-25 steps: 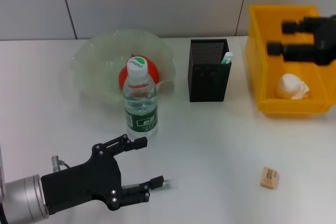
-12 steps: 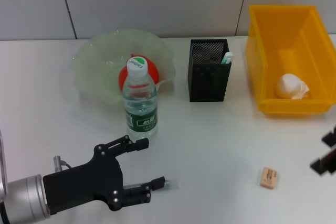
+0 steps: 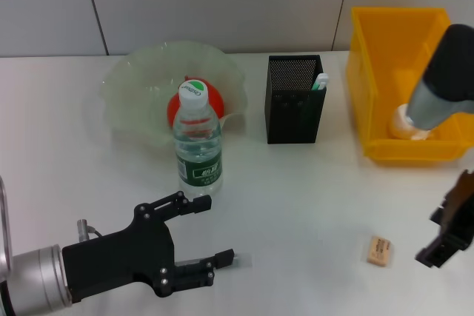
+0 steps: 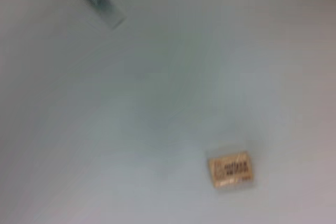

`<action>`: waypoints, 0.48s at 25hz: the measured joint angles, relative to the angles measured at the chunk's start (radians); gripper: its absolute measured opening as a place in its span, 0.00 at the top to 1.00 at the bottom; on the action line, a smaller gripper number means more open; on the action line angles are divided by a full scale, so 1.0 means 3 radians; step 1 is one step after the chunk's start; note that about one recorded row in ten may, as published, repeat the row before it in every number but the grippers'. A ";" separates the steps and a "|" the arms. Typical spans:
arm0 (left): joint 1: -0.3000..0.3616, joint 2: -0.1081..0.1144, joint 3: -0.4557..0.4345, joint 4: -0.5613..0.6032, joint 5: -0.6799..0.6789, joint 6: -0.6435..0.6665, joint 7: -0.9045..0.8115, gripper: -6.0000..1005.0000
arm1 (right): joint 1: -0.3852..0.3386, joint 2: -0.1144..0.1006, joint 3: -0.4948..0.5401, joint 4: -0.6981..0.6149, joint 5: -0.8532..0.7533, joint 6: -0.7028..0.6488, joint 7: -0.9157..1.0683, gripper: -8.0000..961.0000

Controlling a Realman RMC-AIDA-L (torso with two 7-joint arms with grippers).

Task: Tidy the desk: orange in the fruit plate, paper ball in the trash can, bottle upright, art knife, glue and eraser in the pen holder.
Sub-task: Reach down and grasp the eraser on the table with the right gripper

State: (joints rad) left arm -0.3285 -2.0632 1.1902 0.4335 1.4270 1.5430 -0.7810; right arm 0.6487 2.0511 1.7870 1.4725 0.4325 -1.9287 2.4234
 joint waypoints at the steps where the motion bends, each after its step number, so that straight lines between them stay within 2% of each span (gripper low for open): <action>1: 0.0000 -0.0001 0.0000 0.0000 0.0000 0.0000 -0.0002 0.19 | -0.0003 0.0003 -0.0046 -0.0020 -0.0001 0.0062 -0.0009 0.25; 12: -0.0009 -0.0005 0.0006 0.0010 -0.0001 0.0013 -0.0025 0.19 | 0.0122 0.0075 -0.0310 -0.0521 0.0004 0.0548 -0.0014 0.25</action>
State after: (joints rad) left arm -0.3312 -2.0648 1.1919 0.4364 1.4266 1.5469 -0.7884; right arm 0.6852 2.0736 1.6939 1.3164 0.4337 -1.7642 2.4193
